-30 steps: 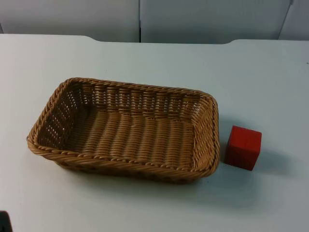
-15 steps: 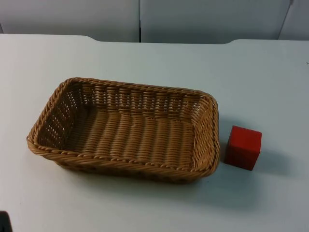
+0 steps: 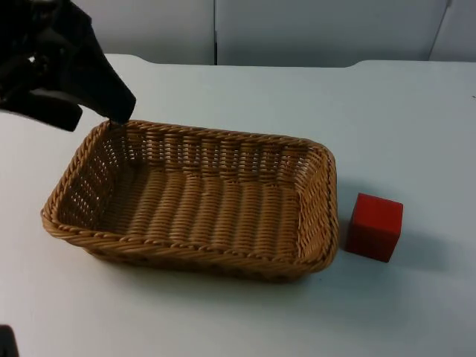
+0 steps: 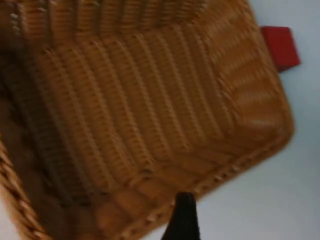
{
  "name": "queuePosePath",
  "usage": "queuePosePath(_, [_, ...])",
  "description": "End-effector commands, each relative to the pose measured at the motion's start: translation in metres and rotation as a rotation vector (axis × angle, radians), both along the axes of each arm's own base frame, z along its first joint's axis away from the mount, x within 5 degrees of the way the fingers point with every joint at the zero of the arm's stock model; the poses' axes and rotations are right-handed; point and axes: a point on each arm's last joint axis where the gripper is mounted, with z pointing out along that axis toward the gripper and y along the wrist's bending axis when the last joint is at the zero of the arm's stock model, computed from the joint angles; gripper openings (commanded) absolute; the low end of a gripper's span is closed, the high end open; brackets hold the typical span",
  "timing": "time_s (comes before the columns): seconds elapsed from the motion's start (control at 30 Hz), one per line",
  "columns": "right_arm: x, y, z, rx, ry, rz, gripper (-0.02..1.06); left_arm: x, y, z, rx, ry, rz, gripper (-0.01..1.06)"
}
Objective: Pick up the basket with the left hand and place the cube into the basket with the right hand.
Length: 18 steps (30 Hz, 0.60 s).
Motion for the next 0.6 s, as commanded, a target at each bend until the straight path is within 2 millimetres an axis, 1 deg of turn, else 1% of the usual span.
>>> queuePosePath(0.0, [0.0,0.0,-0.001,0.001,-0.003,0.006,0.0,0.02,0.001,-0.013,0.077,-0.032,0.01,0.68])
queuePosePath(0.03, [0.0,0.0,-0.001,0.001,-0.003,0.006,0.0,0.025,0.002,-0.017,0.096,-0.039,0.015,0.68])
queuePosePath(0.1, [0.0,0.0,-0.001,0.001,-0.003,0.006,0.0,0.043,0.005,-0.034,0.16,-0.057,0.048,0.68])
queuePosePath(0.13, [0.0,0.0,-0.001,0.001,-0.003,0.006,0.0,0.043,0.005,-0.034,0.16,-0.057,0.048,0.68])
queuePosePath(0.2, [0.0,0.0,-0.001,0.001,-0.003,0.006,0.0,0.054,0.008,-0.05,0.212,-0.076,0.061,0.68])
queuePosePath(0.27, [0.0,0.0,-0.001,0.001,-0.003,0.006,0.0,0.061,0.011,-0.063,0.253,-0.087,0.067,0.68])
queuePosePath(0.3, [0.0,0.0,-0.001,0.001,-0.003,0.006,0.0,0.064,0.012,-0.07,0.275,-0.091,0.066,0.68])
queuePosePath(0.33, [0.0,0.0,-0.001,0.001,-0.003,0.006,0.0,0.064,0.012,-0.07,0.275,-0.091,0.066,0.68])
queuePosePath(0.47, [0.0,0.0,-0.001,0.001,-0.003,0.006,0.0,0.071,0.014,-0.095,0.313,-0.074,0.077,0.68])
queuePosePath(0.5, [0.0,0.0,-0.001,0.001,-0.003,0.006,0.0,0.071,0.014,-0.095,0.313,-0.074,0.077,0.68])
queuePosePath(0.57, [0.0,0.0,-0.001,0.001,-0.003,0.006,0.0,0.074,0.015,-0.106,0.325,-0.061,0.084,0.68])
